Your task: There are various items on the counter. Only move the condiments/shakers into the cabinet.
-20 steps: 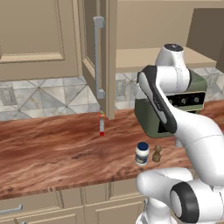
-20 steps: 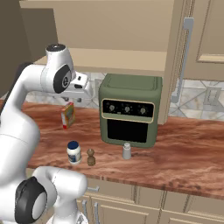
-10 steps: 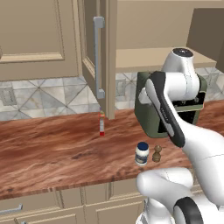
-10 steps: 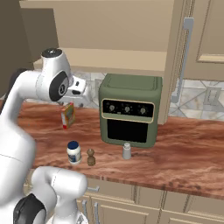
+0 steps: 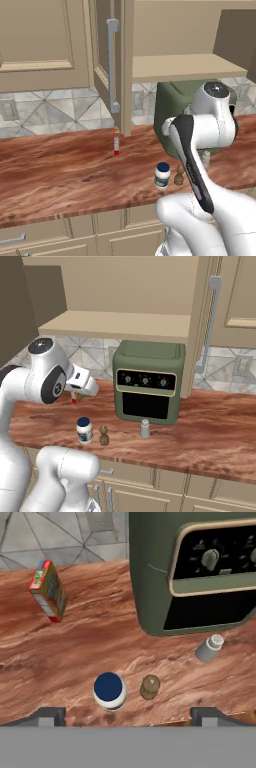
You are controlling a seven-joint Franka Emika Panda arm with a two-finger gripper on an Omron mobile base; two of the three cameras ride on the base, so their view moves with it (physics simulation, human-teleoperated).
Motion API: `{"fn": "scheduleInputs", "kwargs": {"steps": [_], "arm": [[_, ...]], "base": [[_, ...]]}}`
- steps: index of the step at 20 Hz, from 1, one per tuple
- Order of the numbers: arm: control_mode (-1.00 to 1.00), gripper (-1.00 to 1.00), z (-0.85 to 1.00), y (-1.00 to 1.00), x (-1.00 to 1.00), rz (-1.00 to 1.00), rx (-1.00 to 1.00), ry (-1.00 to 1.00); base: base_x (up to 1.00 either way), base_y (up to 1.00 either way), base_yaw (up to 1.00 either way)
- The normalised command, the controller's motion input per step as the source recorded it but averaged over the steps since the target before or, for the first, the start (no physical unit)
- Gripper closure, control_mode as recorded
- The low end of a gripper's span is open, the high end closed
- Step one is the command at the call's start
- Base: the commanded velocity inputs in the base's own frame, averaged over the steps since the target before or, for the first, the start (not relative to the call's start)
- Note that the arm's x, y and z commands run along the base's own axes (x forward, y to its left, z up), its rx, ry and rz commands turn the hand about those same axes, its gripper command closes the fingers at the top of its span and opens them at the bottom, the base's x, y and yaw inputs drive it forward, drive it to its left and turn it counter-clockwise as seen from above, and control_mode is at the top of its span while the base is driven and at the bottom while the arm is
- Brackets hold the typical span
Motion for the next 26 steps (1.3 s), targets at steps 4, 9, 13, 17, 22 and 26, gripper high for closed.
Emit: {"fn": "scheduleInputs", "kwargs": {"steps": [4,9,13,17,22,26], "arm": [[-1.0,-1.0,-0.13,0.15,-0.68,-0.12,0.0,-0.33],[-1.0,-1.0,0.0,0.31,-0.7,-0.09,0.0,-0.35],[-1.0,-1.0,0.0,0.38,-0.48,-0.07,0.0,-0.24],[-1.0,-1.0,-0.1,0.32,-0.53,-0.09,-0.01,-0.21],[-1.0,-1.0,-0.24,0.39,-0.53,-0.09,-0.03,-0.18],[-1.0,-1.0,-0.39,0.39,-0.47,-0.09,-0.09,-0.16]], "base": [[0.0,0.0,0.0],[0.0,0.0,0.0],[0.0,0.0,0.0],[0.0,0.0,0.0],[0.0,0.0,0.0],[0.0,0.0,0.0]]}}
